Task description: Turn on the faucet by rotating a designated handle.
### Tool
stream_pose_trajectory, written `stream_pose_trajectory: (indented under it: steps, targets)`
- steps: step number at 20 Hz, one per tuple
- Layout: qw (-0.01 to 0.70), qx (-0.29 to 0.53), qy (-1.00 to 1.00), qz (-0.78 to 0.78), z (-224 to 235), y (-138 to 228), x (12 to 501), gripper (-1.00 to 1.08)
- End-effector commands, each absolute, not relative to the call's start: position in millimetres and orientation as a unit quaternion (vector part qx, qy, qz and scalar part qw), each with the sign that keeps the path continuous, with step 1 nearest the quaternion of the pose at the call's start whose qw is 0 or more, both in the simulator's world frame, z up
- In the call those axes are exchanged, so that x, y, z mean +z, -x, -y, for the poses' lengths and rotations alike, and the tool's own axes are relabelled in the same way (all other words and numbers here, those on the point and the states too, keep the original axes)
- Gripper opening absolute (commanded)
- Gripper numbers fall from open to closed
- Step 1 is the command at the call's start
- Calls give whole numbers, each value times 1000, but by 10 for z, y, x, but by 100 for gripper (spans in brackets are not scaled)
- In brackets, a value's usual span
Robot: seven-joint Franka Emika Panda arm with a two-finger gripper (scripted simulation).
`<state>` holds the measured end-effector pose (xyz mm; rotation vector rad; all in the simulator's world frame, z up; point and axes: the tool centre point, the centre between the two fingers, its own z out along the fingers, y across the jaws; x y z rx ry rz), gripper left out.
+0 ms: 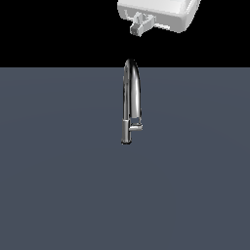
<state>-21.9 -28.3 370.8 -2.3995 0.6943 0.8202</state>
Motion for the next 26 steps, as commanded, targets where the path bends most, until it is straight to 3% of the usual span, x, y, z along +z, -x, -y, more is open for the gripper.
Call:
stream_pose_trajectory:
  steps: [1, 26]
  targets:
    - [271, 319, 867, -272, 320, 107, 3583, -100]
    - [440, 490, 613, -437, 582, -674, 1831, -100]
